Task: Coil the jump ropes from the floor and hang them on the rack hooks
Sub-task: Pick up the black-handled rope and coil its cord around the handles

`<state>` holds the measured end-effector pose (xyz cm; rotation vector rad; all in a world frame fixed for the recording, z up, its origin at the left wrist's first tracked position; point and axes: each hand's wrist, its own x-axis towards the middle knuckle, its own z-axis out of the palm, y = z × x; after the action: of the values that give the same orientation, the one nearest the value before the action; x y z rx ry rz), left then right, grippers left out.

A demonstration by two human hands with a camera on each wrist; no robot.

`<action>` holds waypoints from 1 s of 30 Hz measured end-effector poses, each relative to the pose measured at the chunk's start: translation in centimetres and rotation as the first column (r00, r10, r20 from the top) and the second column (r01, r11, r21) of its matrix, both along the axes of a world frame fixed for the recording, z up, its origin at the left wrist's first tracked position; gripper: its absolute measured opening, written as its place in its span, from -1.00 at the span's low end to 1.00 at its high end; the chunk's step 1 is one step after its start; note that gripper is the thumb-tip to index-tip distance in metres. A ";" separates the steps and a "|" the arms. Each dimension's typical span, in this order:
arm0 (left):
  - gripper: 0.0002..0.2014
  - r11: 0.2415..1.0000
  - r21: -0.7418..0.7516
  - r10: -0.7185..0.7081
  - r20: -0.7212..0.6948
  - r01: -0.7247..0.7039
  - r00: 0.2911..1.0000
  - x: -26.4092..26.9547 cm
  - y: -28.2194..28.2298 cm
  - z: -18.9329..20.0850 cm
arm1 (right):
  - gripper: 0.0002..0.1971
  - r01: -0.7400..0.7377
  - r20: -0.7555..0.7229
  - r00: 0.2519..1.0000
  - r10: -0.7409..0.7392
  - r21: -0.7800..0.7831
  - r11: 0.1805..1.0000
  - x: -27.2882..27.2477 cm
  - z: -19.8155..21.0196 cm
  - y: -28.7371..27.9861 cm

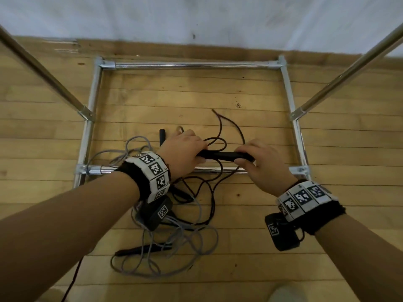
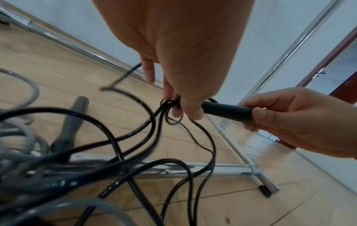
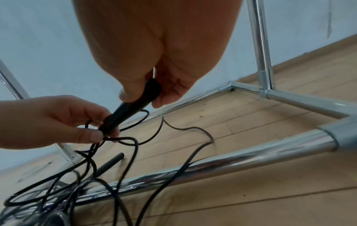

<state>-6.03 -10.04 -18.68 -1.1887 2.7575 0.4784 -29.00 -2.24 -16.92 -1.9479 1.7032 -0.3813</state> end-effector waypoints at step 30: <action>-0.83 0.974 0.156 0.227 -0.591 -0.166 0.774 6.4 13.8 28.7 | -0.84 -0.069 -0.104 0.994 0.039 -0.296 0.953 7.8 28.1 11.5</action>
<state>0.33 3.74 10.06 -1.5288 3.0616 1.1974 -21.16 9.23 11.13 -2.2580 1.7298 -0.5612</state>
